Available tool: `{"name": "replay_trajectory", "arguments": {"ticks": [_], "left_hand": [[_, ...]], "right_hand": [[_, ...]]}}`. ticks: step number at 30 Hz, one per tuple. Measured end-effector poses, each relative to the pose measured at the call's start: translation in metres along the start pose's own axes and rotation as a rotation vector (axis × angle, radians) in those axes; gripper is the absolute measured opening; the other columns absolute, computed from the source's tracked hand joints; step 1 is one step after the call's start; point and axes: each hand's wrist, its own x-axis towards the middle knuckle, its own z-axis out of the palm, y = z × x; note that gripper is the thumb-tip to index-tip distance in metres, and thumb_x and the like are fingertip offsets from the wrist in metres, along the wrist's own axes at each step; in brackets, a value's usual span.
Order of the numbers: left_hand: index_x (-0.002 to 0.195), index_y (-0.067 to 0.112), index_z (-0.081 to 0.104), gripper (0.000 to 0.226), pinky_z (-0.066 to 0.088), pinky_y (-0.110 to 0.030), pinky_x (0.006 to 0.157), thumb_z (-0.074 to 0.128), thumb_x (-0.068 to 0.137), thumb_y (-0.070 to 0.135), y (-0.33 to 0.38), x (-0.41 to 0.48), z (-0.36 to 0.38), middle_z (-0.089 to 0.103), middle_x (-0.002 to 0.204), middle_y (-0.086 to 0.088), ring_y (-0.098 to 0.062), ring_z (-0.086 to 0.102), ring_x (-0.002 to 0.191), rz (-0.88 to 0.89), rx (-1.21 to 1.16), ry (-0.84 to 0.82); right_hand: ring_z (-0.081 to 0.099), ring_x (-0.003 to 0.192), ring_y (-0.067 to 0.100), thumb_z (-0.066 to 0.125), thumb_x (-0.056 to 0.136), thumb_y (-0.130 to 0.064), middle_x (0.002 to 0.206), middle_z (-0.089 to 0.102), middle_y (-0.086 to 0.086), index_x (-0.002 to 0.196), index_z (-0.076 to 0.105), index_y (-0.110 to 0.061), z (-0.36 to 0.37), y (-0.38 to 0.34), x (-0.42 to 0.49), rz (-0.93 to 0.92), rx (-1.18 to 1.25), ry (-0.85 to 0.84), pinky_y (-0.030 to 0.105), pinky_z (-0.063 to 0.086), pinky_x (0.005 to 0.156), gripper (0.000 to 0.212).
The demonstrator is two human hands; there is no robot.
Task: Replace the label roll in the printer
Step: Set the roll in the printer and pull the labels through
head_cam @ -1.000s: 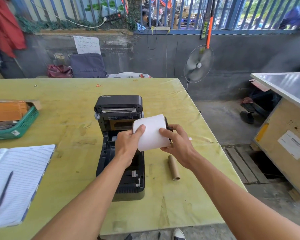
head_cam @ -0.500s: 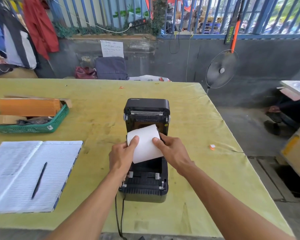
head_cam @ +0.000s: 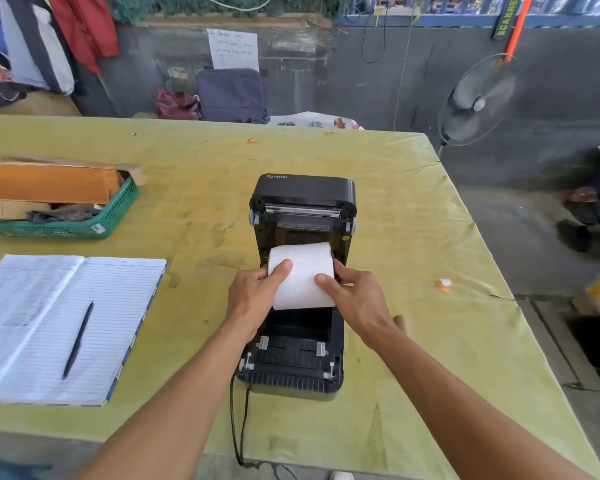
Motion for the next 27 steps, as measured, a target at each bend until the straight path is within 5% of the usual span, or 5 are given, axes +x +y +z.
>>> {"name": "replay_trajectory", "arguments": {"ticks": [7, 12, 20, 22, 27], "left_hand": [[0.079, 0.018, 0.078, 0.037, 0.054, -0.043, 0.074, 0.069, 0.084, 0.053, -0.006, 0.014, -0.014, 0.076, 0.084, -0.003, -0.026, 0.071, 0.084, 0.006, 0.023, -0.063], [0.080, 0.004, 0.073, 0.069, 0.044, -0.032, 0.067, 0.065, 0.067, 0.071, -0.024, 0.012, -0.018, 0.072, 0.080, -0.012, -0.021, 0.063, 0.074, -0.050, -0.006, -0.101], [0.075, -0.007, 0.066, 0.066, 0.034, -0.027, 0.058, 0.067, 0.080, 0.059, -0.028, 0.015, -0.016, 0.058, 0.066, -0.011, -0.016, 0.050, 0.062, -0.049, 0.009, -0.133], [0.063, 0.002, 0.065, 0.054, 0.032, -0.019, 0.052, 0.069, 0.084, 0.051, -0.028, 0.013, -0.015, 0.057, 0.060, -0.004, -0.014, 0.048, 0.058, -0.046, 0.027, -0.136], [0.049, 0.013, 0.048, 0.053, 0.026, -0.026, 0.052, 0.073, 0.084, 0.043, -0.018, 0.016, -0.019, 0.042, 0.053, 0.002, -0.016, 0.039, 0.055, -0.030, 0.095, -0.138]], "right_hand": [[0.060, 0.125, 0.014, 0.069, 0.094, -0.028, 0.145, 0.056, 0.000, 0.141, 0.055, -0.003, 0.022, 0.001, -0.006, 0.051, 0.081, 0.077, 0.017, 0.048, 0.096, 0.055], [0.052, 0.134, 0.017, 0.070, 0.093, -0.032, 0.147, 0.054, 0.005, 0.142, 0.053, -0.003, 0.033, 0.004, -0.012, 0.060, 0.023, 0.110, 0.029, 0.043, 0.110, 0.060], [0.070, 0.104, 0.024, 0.066, 0.096, -0.020, 0.119, 0.073, 0.006, 0.132, 0.063, -0.003, 0.031, -0.001, -0.010, 0.081, 0.007, 0.167, 0.019, 0.053, 0.075, 0.041], [0.069, 0.107, 0.017, 0.067, 0.095, -0.024, 0.120, 0.071, -0.003, 0.137, 0.060, -0.005, 0.034, 0.005, -0.013, 0.113, 0.028, 0.159, 0.013, 0.054, 0.085, 0.046], [0.060, 0.128, 0.019, 0.067, 0.092, -0.037, 0.138, 0.064, 0.001, 0.141, 0.058, -0.012, 0.045, 0.019, -0.022, 0.149, 0.098, 0.144, 0.042, 0.046, 0.110, 0.056]]}}
